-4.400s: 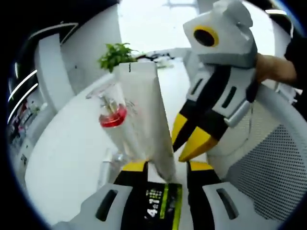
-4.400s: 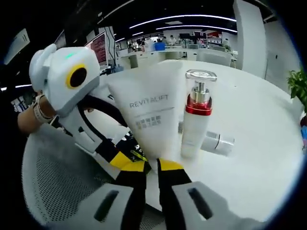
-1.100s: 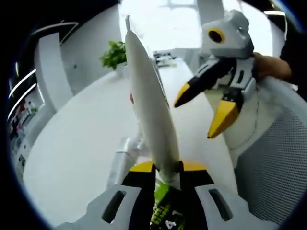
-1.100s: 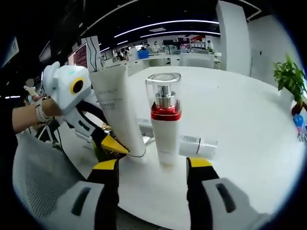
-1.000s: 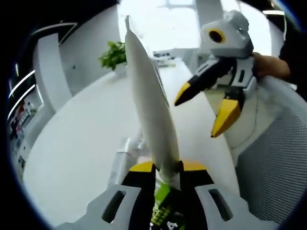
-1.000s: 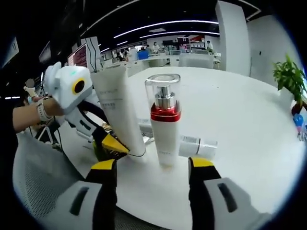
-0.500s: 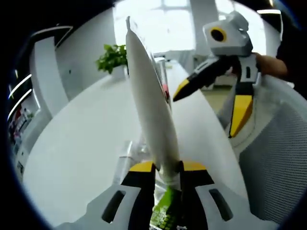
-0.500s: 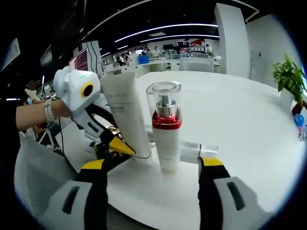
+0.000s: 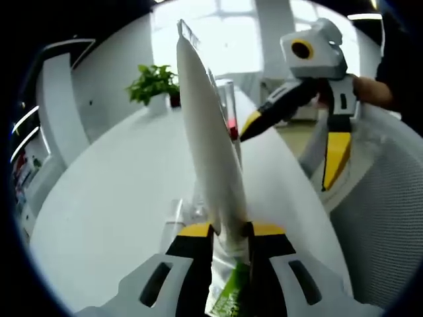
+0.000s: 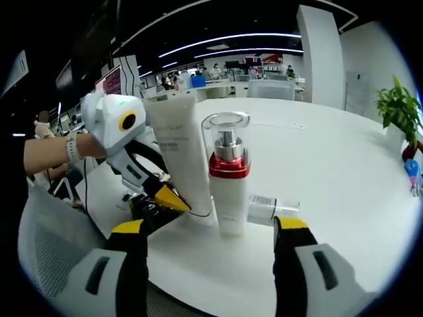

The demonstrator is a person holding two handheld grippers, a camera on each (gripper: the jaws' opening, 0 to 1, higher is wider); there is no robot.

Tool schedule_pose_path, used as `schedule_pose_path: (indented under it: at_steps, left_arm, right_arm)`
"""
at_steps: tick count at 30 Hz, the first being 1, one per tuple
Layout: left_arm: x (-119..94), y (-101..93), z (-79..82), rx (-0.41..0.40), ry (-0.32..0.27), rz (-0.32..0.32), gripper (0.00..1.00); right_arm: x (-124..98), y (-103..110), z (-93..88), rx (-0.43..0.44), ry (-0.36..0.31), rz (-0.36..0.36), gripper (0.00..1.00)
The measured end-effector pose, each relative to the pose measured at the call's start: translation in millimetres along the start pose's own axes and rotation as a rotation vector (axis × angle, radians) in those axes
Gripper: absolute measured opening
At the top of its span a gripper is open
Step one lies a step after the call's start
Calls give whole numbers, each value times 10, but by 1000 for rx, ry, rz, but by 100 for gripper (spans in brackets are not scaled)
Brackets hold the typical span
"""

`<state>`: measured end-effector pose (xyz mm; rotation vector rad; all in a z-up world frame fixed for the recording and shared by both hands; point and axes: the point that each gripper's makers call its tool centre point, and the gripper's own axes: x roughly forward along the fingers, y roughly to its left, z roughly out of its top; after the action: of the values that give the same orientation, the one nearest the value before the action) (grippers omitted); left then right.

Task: Arrange the skincare products in the storage area until every visible bottle or jar stands upright without overlapping.

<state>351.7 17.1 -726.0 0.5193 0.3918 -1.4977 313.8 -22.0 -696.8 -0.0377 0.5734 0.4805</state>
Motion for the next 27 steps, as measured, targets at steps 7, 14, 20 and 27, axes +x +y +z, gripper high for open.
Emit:
schedule_pose_path:
  at_steps: [7, 14, 20, 27]
  left_arm:
    - [39, 41, 3, 14, -13, -4, 17]
    - [49, 28, 19, 6, -19, -8, 17]
    - [66, 25, 8, -14, -19, -8, 19]
    - [73, 63, -1, -35, -25, -3, 23]
  right_arm:
    - [6, -5, -12, -7, 6, 1, 78]
    - [8, -17, -20, -3, 8, 0, 78]
    - [8, -18, -24, -7, 10, -2, 78]
    - [5, -23, -25, -5, 9, -3, 78]
